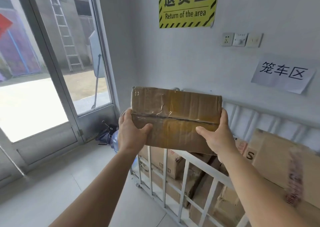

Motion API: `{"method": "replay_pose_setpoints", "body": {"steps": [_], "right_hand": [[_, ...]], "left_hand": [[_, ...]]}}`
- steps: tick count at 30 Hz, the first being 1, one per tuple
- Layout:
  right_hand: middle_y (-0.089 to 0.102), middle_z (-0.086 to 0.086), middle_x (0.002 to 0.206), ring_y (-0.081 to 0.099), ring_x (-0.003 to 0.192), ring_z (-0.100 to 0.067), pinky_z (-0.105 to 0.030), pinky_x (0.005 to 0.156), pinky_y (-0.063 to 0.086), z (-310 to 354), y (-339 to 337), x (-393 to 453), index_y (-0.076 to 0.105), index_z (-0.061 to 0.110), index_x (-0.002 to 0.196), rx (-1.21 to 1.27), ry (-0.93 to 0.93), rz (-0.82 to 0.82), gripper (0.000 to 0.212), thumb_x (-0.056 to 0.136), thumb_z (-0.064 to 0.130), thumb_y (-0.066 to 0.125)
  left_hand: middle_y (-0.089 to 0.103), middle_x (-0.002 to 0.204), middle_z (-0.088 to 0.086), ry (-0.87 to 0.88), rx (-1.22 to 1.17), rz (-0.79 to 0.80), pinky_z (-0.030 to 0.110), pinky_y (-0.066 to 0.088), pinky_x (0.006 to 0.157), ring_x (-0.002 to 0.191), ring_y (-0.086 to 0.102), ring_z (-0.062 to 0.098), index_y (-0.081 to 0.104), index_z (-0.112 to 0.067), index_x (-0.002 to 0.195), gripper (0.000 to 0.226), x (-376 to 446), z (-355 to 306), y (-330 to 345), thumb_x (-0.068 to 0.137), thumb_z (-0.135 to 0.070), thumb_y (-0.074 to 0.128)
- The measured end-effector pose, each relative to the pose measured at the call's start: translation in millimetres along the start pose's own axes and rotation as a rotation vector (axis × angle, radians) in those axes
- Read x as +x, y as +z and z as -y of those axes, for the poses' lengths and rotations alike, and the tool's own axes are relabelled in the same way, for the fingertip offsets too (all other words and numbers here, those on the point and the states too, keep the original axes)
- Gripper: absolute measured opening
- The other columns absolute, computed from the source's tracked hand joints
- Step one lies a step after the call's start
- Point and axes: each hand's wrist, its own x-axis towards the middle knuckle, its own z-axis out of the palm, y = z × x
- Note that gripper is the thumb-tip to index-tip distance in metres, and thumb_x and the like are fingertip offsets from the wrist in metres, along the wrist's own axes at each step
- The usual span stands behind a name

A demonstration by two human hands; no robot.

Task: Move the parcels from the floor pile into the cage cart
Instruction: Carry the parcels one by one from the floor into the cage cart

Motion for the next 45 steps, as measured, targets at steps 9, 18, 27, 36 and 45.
{"method": "replay_pose_setpoints", "body": {"steps": [9, 18, 27, 36, 45], "right_hand": [[0.02, 0.005, 0.162, 0.028, 0.144, -0.032, -0.056, 0.113, 0.033, -33.8, 19.5, 95.9, -0.004, 0.043, 0.152, 0.009, 0.113, -0.024, 0.105, 0.082, 0.04, 0.074], [0.027, 0.003, 0.159, 0.034, 0.141, -0.032, -0.053, 0.111, 0.037, -60.9, 76.3, 189.5, -0.005, 0.042, 0.153, -0.008, 0.256, -0.055, 0.106, 0.082, 0.038, 0.075], [0.026, 0.0, 0.16, 0.031, 0.142, -0.035, -0.054, 0.113, 0.032, -122.4, 152.4, 264.9, -0.007, 0.039, 0.154, -0.091, 0.431, 0.092, 0.108, 0.082, 0.044, 0.074], [0.02, -0.005, 0.162, 0.029, 0.144, -0.034, -0.05, 0.115, 0.029, -173.3, 220.6, 342.5, -0.007, 0.029, 0.156, -0.169, 0.519, 0.344, 0.11, 0.083, 0.04, 0.074], [0.026, -0.005, 0.159, 0.039, 0.137, -0.035, -0.05, 0.108, 0.04, -192.2, 274.6, 392.0, -0.007, 0.028, 0.156, -0.292, 0.501, 0.456, 0.108, 0.082, 0.051, 0.069]], "left_hand": [[0.046, 0.12, -0.003, 0.019, 0.026, 0.131, 0.03, 0.036, 0.077, 0.094, 0.044, 0.013, 0.043, -0.027, 0.134, 0.061, 82.6, -2.9, 86.3, 0.08, -0.033, 0.071], [0.041, 0.111, -0.005, -0.002, 0.08, 0.3, 0.03, 0.04, 0.071, 0.087, 0.048, 0.015, 0.042, -0.023, 0.133, 0.062, 185.3, 31.4, 167.9, 0.081, -0.037, 0.071], [0.05, 0.12, 0.004, -0.156, 0.309, 0.439, 0.031, 0.043, 0.074, 0.089, 0.047, 0.016, 0.042, -0.017, 0.125, 0.056, 246.6, 101.2, 241.6, 0.082, -0.039, 0.071], [0.051, 0.121, 0.008, -0.349, 0.501, 0.514, 0.036, 0.046, 0.083, 0.107, 0.055, 0.026, 0.042, -0.014, 0.121, 0.06, 298.1, 163.5, 308.6, 0.079, -0.042, 0.074], [0.046, 0.133, 0.013, -0.407, 0.639, 0.518, 0.045, 0.044, 0.099, 0.119, 0.049, 0.035, 0.033, -0.011, 0.14, 0.067, 334.4, 204.8, 340.5, 0.087, -0.038, 0.065]]}}
